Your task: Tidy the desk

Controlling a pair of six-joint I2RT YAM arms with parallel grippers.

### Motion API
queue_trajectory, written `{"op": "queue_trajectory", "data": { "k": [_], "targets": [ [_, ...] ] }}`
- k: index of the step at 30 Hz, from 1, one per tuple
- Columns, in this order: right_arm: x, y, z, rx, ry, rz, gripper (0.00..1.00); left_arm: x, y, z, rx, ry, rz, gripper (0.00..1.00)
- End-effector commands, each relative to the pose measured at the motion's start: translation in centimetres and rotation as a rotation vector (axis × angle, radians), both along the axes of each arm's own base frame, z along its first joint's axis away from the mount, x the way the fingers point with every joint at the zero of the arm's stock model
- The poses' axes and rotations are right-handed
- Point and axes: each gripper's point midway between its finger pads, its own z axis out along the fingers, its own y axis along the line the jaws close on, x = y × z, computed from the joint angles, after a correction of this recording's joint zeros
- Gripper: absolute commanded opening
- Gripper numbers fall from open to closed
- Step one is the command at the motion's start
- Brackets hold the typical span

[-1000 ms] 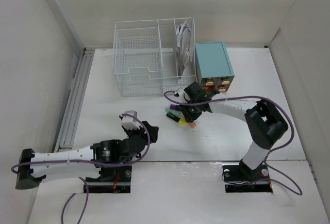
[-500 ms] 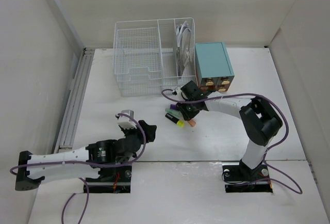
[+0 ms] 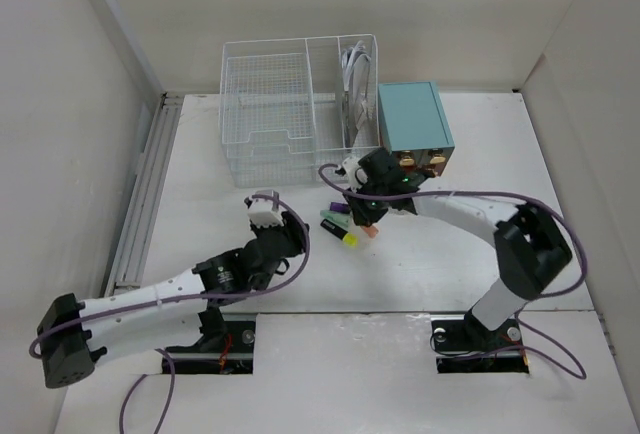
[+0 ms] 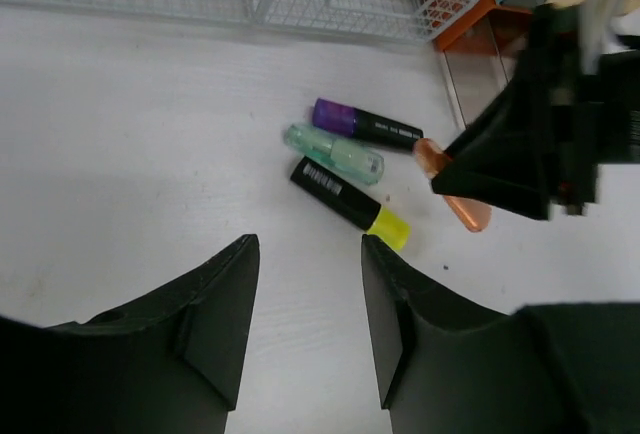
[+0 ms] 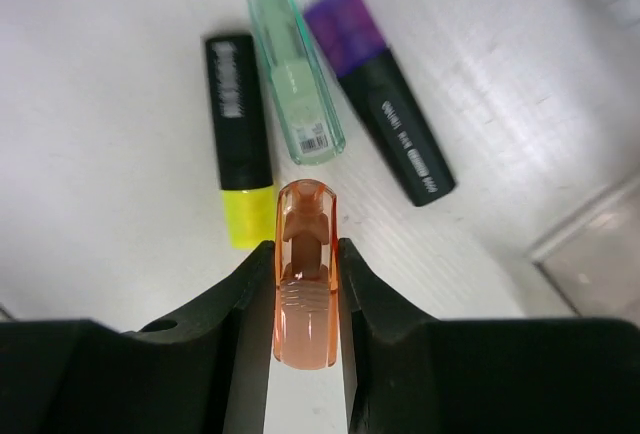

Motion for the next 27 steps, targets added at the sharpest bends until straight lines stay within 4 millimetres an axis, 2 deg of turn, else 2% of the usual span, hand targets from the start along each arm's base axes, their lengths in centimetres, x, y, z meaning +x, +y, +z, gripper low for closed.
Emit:
{"op": "queue_trajectory", "data": {
  "k": [1,2,3,5,6,7,8,9,11,12,13,14,15,16,21,24,26,27],
  "targets": [
    [2.3,0.6,8.4,0.159,-0.195,0.035,0.0,3.1,-2.5,4.1,-0.107,-0.075,-0.08,0.44],
    [2.7,0.3,10.8,0.191,-0.255,0.032,0.0,3.0,-3.5,3.6,-0.11,-0.051,-0.15,0.44],
    [3.4,-0.7,11.6,0.194,-0.282,0.011,0.0,3.5,-4.0,3.7,-0.107,-0.05,-0.173,0.46],
    [4.4,-2.0,14.7,0.218,-0.368,-0.003,0.0,4.6,-5.4,3.0,-0.092,-0.018,-0.249,0.51],
    [5.4,-3.6,15.0,0.199,-0.393,-0.047,0.0,4.8,-6.0,2.6,-0.048,-0.019,-0.304,0.54],
    [6.2,-4.3,15.2,0.194,-0.412,-0.063,0.0,5.3,-6.8,3.7,-0.047,-0.034,-0.332,0.58],
    [6.7,-5.2,15.6,0.175,-0.448,-0.038,0.0,5.5,-7.6,2.4,-0.008,-0.006,-0.365,0.61],
    [7.4,-5.8,15.9,0.166,-0.473,-0.042,0.0,5.6,-8.1,2.1,0.017,-0.007,-0.412,0.61],
    [8.1,-7.2,14.4,0.113,-0.458,-0.014,0.0,6.4,-9.1,2.2,0.045,-0.023,-0.442,0.61],
    [8.5,-6.9,14.4,0.095,-0.467,0.041,0.0,6.8,-9.3,2.4,0.053,-0.028,-0.451,0.6],
    [8.7,-7.1,14.0,0.09,-0.458,0.063,0.0,7.3,-9.2,2.1,0.071,-0.023,-0.447,0.51],
    [8.8,-7.6,13.5,0.067,-0.438,0.069,0.0,7.6,-9.7,2.8,0.086,-0.04,-0.467,0.47],
    [9.3,-7.6,13.8,0.053,-0.449,0.09,0.0,8.2,-9.5,1.6,0.119,-0.006,-0.461,0.45],
    [9.8,-8.0,12.8,0.035,-0.421,0.085,0.0,8.4,-9.6,1.3,0.137,0.001,-0.466,0.42],
    [11.5,-9.8,11.2,-0.03,-0.371,0.042,0.0,9.5,-9.3,-1.1,0.229,0.039,-0.463,0.42],
    [12.0,-10.7,10.2,-0.082,-0.36,0.003,0.0,9.5,-9.2,-2.5,0.274,0.072,-0.476,0.42],
    [12.2,-11.1,10.2,-0.103,-0.366,-0.012,0.0,9.5,-9.0,-3.1,0.303,0.083,-0.488,0.46],
    [12.2,-11.6,9.4,-0.127,-0.352,-0.022,0.02,9.3,-9.3,-3.4,0.313,0.088,-0.491,0.47]
  ]
}}
